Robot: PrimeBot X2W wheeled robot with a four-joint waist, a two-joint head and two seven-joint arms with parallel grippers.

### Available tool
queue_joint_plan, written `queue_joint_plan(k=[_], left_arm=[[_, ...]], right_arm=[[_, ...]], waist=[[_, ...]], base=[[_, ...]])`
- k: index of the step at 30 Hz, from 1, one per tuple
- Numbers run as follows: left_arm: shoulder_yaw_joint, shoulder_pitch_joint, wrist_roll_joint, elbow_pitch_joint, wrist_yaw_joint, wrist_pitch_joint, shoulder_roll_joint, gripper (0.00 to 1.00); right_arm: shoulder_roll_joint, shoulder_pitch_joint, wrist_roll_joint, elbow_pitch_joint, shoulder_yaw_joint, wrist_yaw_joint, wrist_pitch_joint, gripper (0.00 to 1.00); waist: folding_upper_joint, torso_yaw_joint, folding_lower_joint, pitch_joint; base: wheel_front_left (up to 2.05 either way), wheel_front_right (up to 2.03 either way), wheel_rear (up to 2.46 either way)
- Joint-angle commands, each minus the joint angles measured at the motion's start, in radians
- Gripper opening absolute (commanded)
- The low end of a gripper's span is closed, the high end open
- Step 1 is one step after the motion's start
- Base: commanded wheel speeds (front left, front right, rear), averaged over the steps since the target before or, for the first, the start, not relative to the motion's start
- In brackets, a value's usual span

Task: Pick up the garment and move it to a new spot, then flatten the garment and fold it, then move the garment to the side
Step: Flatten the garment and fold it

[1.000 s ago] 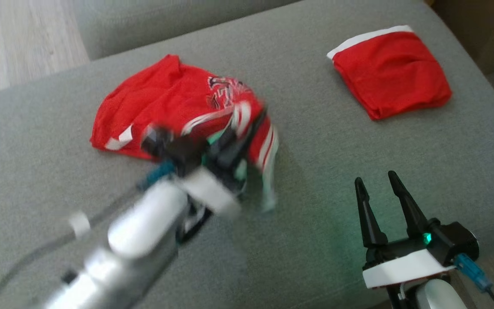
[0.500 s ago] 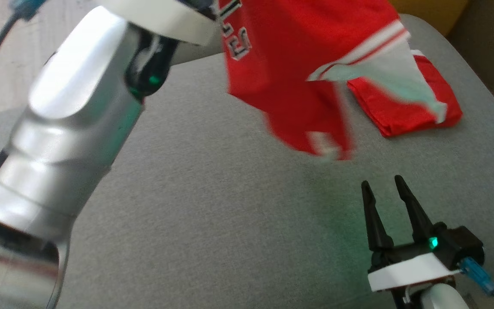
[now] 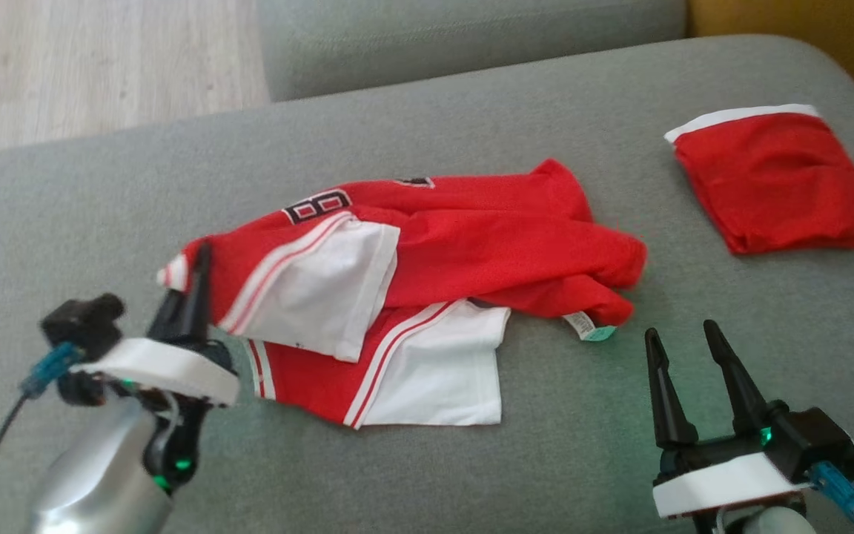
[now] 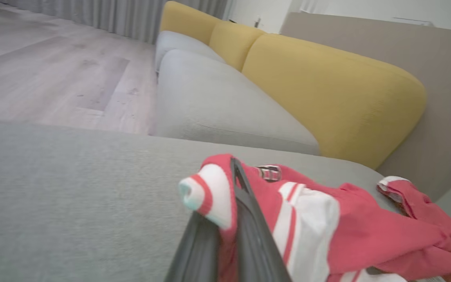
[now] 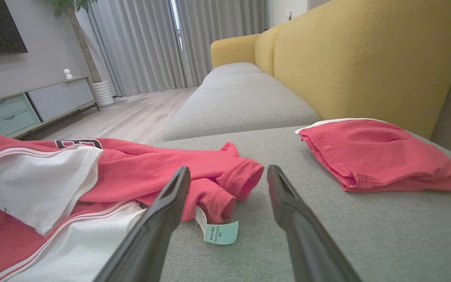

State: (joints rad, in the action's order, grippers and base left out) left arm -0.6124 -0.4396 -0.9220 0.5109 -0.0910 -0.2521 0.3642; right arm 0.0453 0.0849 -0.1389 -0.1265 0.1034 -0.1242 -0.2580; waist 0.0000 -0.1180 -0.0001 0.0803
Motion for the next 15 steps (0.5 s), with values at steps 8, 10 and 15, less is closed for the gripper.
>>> queue_joint_plan(k=[8,10,15], left_arm=[[0.206,0.01,0.158,-0.03,0.008,-0.01,-0.001,1.0],[0.246,0.039,0.227,-0.059,0.03,-0.01,-0.024,1.0],[0.323,0.146,0.468,-0.184,0.134,-0.01,-0.082,1.0]], right_arm=[[0.005,-0.036,0.017,0.028,0.019,-0.007,-0.004,1.0],[0.005,-0.032,0.015,0.025,0.022,-0.007,-0.004,1.0],[0.005,-0.026,0.011,0.024,0.019,-0.007,-0.004,1.0]], waist=[[0.0,0.038,0.0001,0.025],[0.0,0.044,0.0001,0.024],[0.0,0.064,0.0001,0.025]], base=[[0.0,0.0,0.0],[0.0,0.0,0.0],[0.0,0.0,0.0]])
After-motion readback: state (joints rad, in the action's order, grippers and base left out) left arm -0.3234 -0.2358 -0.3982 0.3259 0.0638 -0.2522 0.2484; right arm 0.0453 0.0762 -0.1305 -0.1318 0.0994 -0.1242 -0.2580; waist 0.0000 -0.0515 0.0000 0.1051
